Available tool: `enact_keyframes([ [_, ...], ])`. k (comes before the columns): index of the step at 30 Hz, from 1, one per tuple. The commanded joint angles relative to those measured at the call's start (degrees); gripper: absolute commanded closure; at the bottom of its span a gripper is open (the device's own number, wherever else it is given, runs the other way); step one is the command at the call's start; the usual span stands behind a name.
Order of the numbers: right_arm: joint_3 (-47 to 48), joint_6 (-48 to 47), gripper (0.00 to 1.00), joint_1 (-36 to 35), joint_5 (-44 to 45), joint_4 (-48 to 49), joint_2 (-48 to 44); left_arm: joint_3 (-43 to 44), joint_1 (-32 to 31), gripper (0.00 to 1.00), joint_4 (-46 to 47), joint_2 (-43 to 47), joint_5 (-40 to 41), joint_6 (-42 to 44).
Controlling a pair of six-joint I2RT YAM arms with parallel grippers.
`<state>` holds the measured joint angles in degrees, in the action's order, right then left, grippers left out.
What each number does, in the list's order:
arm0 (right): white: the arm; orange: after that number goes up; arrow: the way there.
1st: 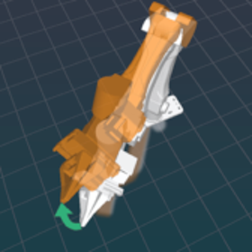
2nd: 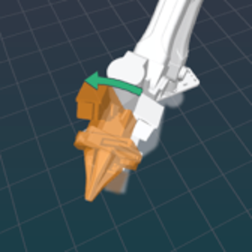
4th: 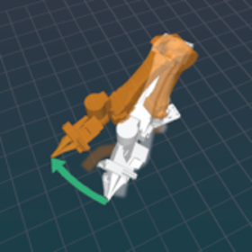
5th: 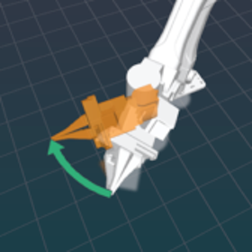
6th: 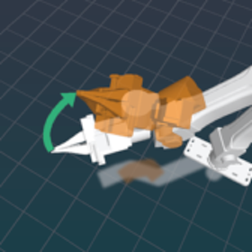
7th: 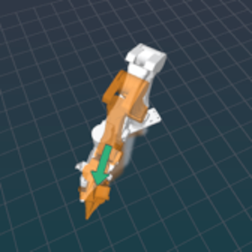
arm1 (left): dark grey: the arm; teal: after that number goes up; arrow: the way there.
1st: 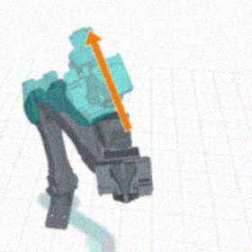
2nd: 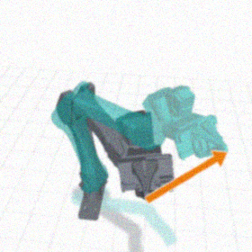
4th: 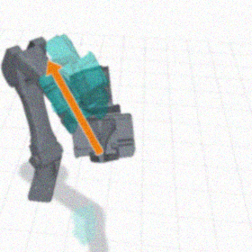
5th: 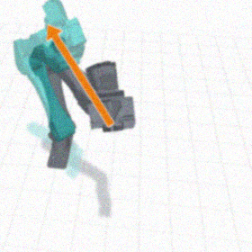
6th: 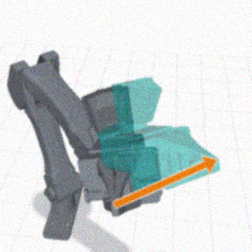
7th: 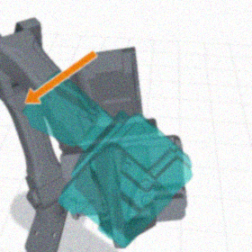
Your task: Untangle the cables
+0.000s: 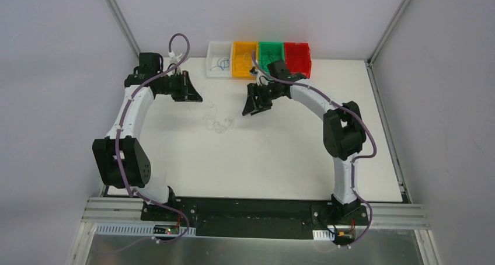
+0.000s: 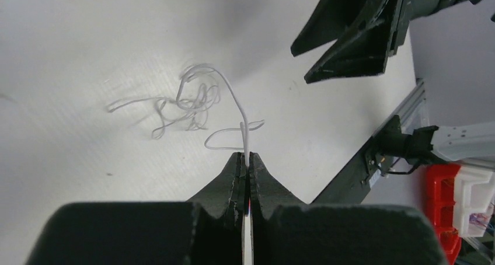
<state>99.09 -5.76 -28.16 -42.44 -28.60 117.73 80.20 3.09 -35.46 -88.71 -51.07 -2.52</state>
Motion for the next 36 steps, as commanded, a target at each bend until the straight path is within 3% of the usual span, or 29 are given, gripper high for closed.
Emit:
enact_keyframes([
  [1,-2.1,9.6,0.43,-3.0,3.2,3.2,1.1,-0.8,0.4,1.00,-1.4,1.0,7.5,2.8],
  [7,-1.5,14.4,0.42,-5.7,8.8,10.3,4.9,-1.0,0.4,1.00,-1.4,-0.2,7.6,0.3],
  [19,4.0,11.2,0.44,-9.5,15.0,11.4,13.8,-0.2,0.4,1.00,-1.4,-1.0,7.7,-0.8],
  [27,4.3,7.6,0.45,-9.4,16.7,11.9,15.0,-0.9,0.3,1.00,-3.5,0.5,8.5,1.9],
  [31,12.1,7.8,0.44,-9.9,19.2,9.2,19.8,-0.7,0.4,1.00,-3.5,-0.1,8.2,1.5],
  [36,14.6,4.3,0.45,-11.8,19.1,5.8,21.0,-0.1,0.4,1.00,-4.0,-0.4,8.7,2.0],
])
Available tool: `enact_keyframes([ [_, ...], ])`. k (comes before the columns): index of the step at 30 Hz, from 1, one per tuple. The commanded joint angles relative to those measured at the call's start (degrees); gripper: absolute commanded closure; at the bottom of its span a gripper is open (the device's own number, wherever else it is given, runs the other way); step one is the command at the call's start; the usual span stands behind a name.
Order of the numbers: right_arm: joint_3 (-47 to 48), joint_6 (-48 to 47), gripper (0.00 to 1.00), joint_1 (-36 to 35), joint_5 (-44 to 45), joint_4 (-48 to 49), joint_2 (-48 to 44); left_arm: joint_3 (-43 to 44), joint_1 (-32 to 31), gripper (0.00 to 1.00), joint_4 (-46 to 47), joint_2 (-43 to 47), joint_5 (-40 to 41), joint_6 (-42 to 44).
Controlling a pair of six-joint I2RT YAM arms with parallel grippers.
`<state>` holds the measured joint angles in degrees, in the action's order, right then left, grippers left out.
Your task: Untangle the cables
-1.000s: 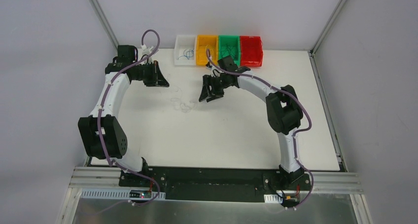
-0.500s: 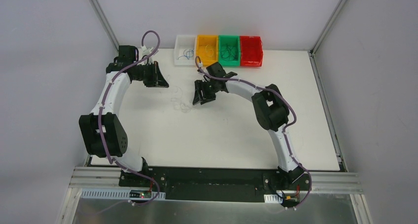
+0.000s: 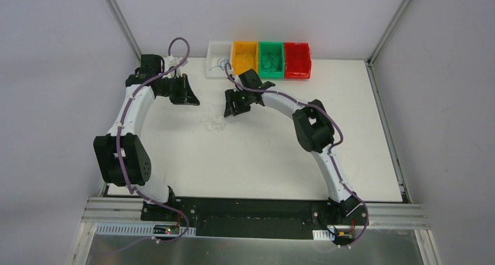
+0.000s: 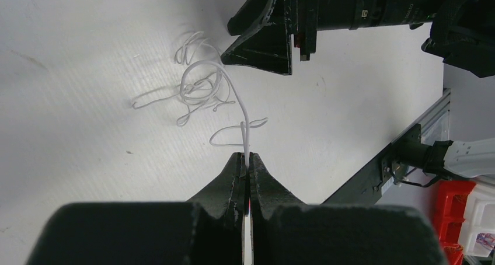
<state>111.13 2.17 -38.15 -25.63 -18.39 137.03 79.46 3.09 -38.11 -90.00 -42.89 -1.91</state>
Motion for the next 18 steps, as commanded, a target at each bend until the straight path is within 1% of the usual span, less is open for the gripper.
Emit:
enact_keyframes([
  [1,2.2,-3.6,0.45,-2.1,2.6,-4.8,1.8,0.9,0.4,1.00,-1.4,0.7,0.4,1.4],
  [3,0.8,-3.0,0.44,-2.4,3.6,-4.3,1.8,1.2,0.4,1.00,-1.7,0.4,0.1,2.3],
  [5,-0.4,-2.3,0.40,-2.5,4.5,-2.9,1.3,1.2,0.5,1.00,-1.8,0.3,0.0,3.0],
  [7,-0.4,-2.3,0.40,-2.4,3.6,-2.2,1.0,0.9,0.4,1.00,-2.0,0.3,0.0,3.6],
  [10,0.9,-2.3,0.50,-2.4,2.1,-2.0,1.3,0.6,0.4,1.00,-2.1,0.3,-0.4,4.0],
  [11,1.7,-2.3,0.51,-2.4,2.0,-2.1,1.7,0.5,0.4,1.00,-2.2,0.4,-0.5,4.1],
  [13,2.9,-2.3,0.52,-2.8,1.8,-2.5,2.4,0.5,0.4,1.00,-2.3,0.6,-0.6,4.5],
  [18,3.1,-2.3,0.51,-4.4,3.0,-2.6,3.5,0.4,0.4,1.00,-2.8,0.8,-0.3,6.0],
])
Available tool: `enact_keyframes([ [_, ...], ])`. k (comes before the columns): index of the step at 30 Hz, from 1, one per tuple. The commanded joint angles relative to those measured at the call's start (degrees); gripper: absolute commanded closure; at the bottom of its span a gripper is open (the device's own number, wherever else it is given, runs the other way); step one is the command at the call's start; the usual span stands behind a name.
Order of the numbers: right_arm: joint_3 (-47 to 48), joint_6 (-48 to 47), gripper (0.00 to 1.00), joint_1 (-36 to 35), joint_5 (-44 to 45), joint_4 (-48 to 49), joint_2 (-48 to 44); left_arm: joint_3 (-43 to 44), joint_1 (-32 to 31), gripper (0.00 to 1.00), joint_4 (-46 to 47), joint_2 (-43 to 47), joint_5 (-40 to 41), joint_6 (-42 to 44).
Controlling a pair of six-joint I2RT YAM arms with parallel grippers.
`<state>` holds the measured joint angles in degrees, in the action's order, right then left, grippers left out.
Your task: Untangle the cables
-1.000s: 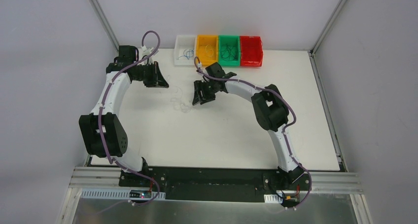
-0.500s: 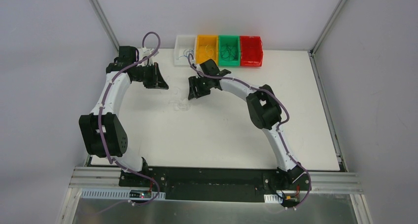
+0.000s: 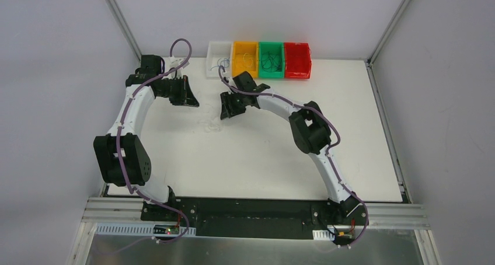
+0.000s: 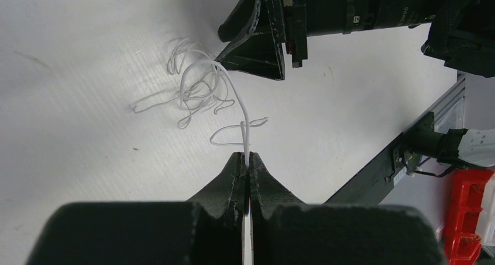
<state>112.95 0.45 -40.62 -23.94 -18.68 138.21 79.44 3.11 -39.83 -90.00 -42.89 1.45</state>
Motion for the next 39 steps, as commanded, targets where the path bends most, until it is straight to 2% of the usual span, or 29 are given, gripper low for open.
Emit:
enact_keyframes([
  [1,1.4,-0.5,0.50,-2.2,1.7,-2.2,2.6,0.5,0.4,1.00,-1.2,0.8,-0.3,2.7],
  [5,2.3,0.5,0.51,-3.3,3.5,-1.7,4.0,0.4,0.5,1.00,-1.7,0.9,-0.3,3.2],
  [7,2.9,1.2,0.56,-3.6,4.2,-1.7,4.2,0.4,0.6,1.00,-1.9,1.0,-0.4,3.6],
  [9,2.9,1.3,0.66,-3.9,4.5,-1.4,4.3,0.5,0.6,1.00,-2.1,0.9,-0.5,3.7],
  [10,2.8,1.3,0.73,-3.9,4.8,-1.4,4.1,0.5,0.6,1.00,-2.1,0.9,-0.5,3.8],
  [12,2.2,0.5,0.97,-4.0,5.0,-1.6,3.5,0.6,0.7,1.00,-2.3,0.7,-0.6,3.9],
  [13,1.8,0.0,1.00,-3.8,5.4,-2.2,2.3,0.7,0.7,1.00,-2.3,0.8,-0.6,3.9],
  [15,-0.2,-2.6,1.00,-3.0,5.7,-3.4,-0.5,0.8,0.9,1.00,-2.4,0.9,-0.7,4.2],
  [19,-7.3,-1.1,1.00,3.0,6.8,-5.2,-8.6,0.5,1.3,1.00,-2.4,0.7,-0.6,4.6],
  [25,-24.3,-0.6,1.00,12.8,11.0,-8.2,-22.9,-0.5,2.4,1.00,-2.4,-0.3,-0.5,4.9],
  [30,-35.4,-4.0,1.00,21.6,14.2,-11.1,-33.9,-0.8,5.3,1.00,-2.4,-1.7,4.5,6.4],
  [34,-40.7,-6.6,1.00,30.7,15.5,-12.8,-38.6,-1.6,10.2,1.00,-2.6,-4.1,7.0,8.6],
  [39,-42.7,-9.5,1.00,39.5,14.1,-17.0,-41.2,-1.9,14.7,1.00,-4.5,-7.3,11.0,14.3],
])
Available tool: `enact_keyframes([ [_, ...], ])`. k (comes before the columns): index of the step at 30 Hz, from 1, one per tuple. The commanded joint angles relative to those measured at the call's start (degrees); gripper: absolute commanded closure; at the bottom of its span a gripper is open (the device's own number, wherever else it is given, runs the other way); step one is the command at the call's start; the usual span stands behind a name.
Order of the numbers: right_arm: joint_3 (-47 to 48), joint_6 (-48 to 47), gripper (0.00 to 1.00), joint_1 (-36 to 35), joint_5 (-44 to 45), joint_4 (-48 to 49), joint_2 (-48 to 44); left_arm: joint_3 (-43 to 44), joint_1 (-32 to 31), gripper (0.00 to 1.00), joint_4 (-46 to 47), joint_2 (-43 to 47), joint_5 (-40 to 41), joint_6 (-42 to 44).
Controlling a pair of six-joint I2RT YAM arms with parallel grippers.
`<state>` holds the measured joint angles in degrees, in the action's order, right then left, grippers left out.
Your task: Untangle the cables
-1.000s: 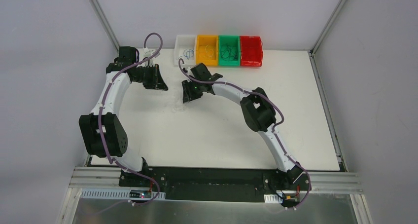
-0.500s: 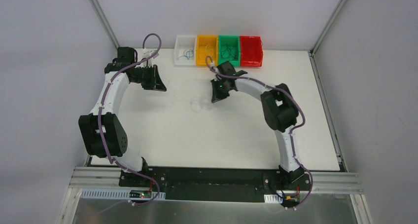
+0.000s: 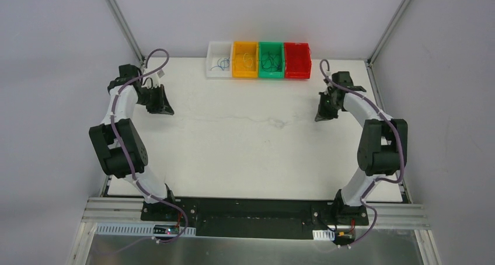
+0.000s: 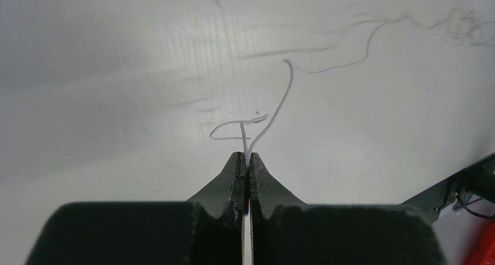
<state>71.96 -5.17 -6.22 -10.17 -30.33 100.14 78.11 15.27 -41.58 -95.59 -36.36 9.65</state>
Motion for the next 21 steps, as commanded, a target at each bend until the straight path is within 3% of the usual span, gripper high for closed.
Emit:
enact_keyframes([
  [1,-2.0,-4.9,1.00,5.9,-0.4,-6.2,-3.4,-0.5,2.9,1.00,-3.0,-2.2,5.4,6.8],
  [14,-2.2,-16.4,1.00,21.3,0.3,-10.5,-6.4,1.4,8.0,1.00,-3.9,-8.5,15.7,12.5],
  [21,3.3,-21.7,1.00,31.6,3.0,-10.3,-5.0,4.7,12.8,1.00,-3.2,-13.3,20.5,16.8],
])
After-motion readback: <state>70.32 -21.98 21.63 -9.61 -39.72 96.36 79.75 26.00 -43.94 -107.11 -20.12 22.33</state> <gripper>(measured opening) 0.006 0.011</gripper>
